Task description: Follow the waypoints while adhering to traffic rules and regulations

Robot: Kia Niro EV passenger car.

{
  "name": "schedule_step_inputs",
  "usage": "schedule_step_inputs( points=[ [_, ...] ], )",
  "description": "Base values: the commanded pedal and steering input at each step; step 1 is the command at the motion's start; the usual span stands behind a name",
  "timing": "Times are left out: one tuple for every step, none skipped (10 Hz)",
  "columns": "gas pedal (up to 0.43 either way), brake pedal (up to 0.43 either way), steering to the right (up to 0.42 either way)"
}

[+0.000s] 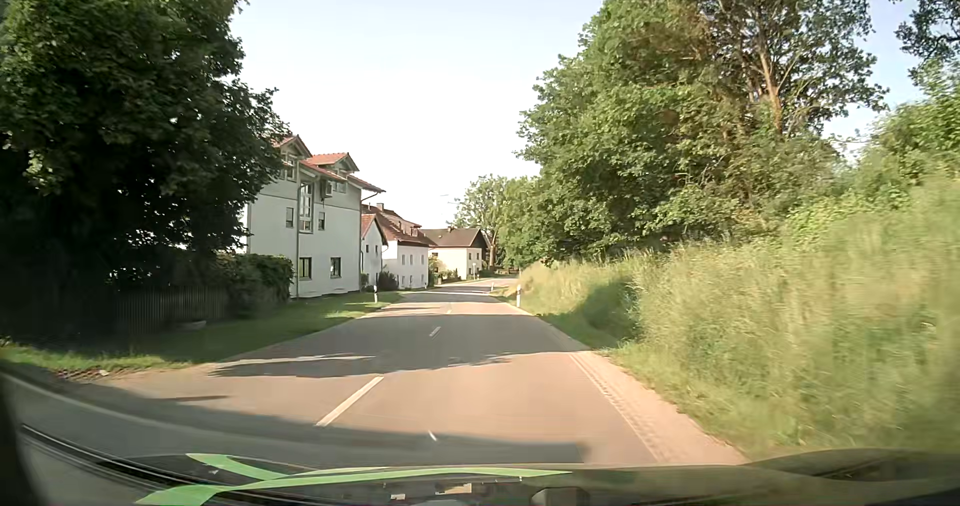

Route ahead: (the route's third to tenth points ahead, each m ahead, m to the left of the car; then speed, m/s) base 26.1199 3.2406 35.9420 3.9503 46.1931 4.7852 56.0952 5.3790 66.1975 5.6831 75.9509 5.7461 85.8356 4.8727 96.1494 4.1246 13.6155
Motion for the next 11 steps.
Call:
schedule_step_inputs(
  points=[
    [0.110,0.000,-0.021],
    [0.110,0.000,-0.021],
    [0.118,0.000,-0.021],
    [0.110,0.000,-0.021],
    [0.098,0.000,-0.021],
    [0.087,0.000,-0.021],
    [0.079,0.000,-0.021],
    [0.079,0.000,-0.021],
    [0.039,0.000,-0.021],
    [0.039,0.000,-0.021],
    [0.039,0.000,-0.021]
  ],
)
